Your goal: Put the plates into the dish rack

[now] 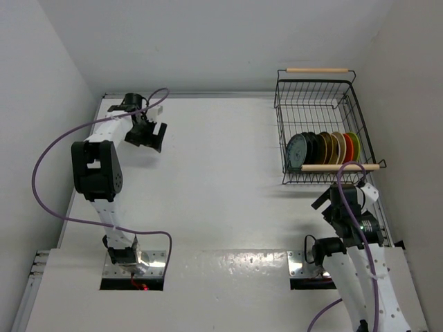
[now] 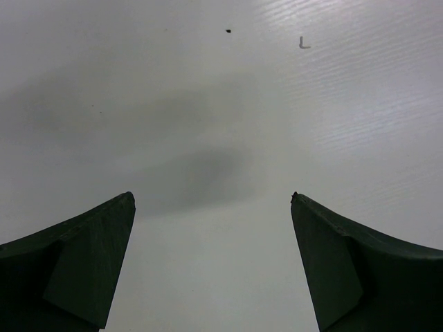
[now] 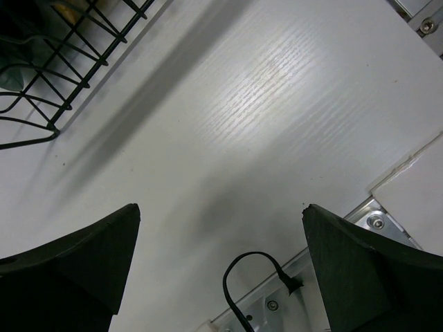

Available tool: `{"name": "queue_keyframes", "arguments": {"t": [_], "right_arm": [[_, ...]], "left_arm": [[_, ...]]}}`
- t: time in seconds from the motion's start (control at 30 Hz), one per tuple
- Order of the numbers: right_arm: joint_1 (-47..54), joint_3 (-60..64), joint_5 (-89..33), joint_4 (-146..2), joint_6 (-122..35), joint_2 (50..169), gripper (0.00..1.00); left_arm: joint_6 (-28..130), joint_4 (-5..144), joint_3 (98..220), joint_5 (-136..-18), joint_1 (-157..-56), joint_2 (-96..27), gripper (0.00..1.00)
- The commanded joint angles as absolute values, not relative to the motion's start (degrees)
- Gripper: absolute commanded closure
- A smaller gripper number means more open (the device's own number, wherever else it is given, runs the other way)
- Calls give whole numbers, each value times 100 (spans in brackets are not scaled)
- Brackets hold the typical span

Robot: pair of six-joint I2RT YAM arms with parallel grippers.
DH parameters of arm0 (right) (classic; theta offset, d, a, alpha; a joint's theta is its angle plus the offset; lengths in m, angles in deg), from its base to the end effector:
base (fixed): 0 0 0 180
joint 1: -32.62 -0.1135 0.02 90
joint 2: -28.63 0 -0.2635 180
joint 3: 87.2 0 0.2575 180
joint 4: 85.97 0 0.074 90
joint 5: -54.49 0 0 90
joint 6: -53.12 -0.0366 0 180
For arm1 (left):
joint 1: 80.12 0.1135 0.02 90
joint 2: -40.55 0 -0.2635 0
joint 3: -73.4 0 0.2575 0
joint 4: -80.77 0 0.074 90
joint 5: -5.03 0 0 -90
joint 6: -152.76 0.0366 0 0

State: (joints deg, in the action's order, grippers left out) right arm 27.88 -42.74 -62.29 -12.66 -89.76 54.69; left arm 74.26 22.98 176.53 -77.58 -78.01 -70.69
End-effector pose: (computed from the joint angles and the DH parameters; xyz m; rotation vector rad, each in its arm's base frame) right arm 0.0900 -0.0091 0.2233 1.1377 2.1065 -0.1342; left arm 0.4153 0.0106 0.2221 0.2588 2.6951 -0.1051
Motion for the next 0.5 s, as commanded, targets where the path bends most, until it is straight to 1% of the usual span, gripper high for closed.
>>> {"name": "queue_keyframes", "arguments": {"t": [0.0, 0.47], "right_arm": [[2778, -4138, -6310, -1220, -9295, 5490, 0], [2778, -4121, -6556, -1177, -9444, 5544, 0]], "left_arm": [[7348, 2414, 17574, -7671, -7880, -6825, 0], [7348, 2414, 17469, -7671, -7985, -6658, 0]]}}
